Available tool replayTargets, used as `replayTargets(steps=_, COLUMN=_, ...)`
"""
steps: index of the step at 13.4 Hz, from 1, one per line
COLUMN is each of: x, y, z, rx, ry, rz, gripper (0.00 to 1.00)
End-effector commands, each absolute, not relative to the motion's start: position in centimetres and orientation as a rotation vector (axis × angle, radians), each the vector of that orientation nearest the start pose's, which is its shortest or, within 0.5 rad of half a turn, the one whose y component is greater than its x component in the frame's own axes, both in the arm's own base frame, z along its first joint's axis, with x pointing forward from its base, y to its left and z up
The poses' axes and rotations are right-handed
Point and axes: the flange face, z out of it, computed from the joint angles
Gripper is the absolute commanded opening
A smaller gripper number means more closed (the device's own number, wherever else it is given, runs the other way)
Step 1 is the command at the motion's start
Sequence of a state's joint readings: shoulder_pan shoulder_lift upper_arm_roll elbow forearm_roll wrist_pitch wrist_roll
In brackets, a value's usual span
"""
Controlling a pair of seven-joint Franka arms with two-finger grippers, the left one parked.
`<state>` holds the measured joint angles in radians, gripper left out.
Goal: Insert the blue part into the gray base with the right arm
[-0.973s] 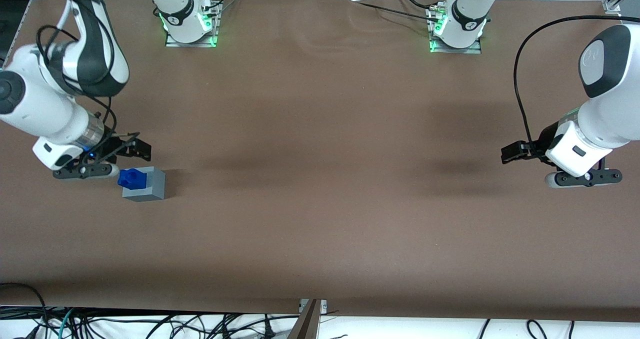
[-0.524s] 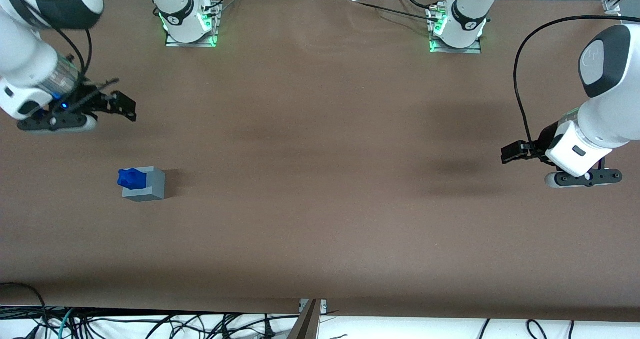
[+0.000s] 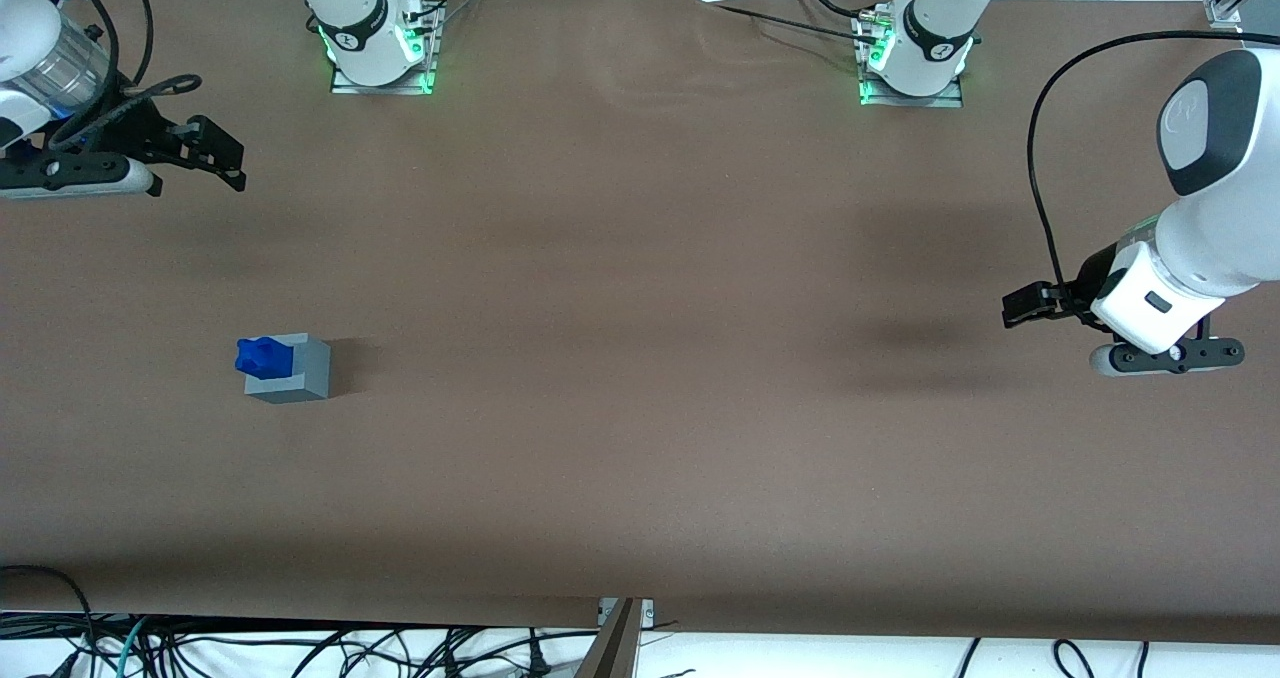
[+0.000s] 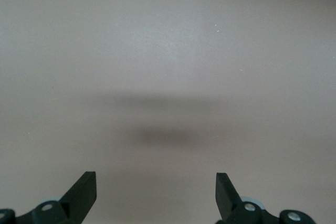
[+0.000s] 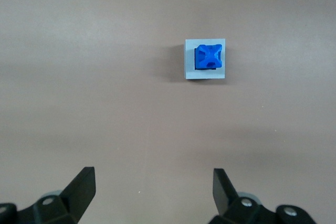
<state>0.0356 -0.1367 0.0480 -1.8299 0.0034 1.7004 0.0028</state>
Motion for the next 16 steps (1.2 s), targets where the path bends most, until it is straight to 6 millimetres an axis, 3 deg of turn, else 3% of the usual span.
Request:
replayTargets(steps=1, x=53.0, y=4.6, z=60.7, rx=-3.13, ry=-0.133, rz=0.053, gripper=0.99)
replayTargets(steps=3, x=54.6, y=4.4, z=60.6, rx=-3.126, ry=-0.137, rz=0.101, gripper=0.99)
replayTargets(steps=16, x=55.2, y=4.3, z=59.9, rx=-3.128, ry=-0.125, rz=0.113, gripper=0.99)
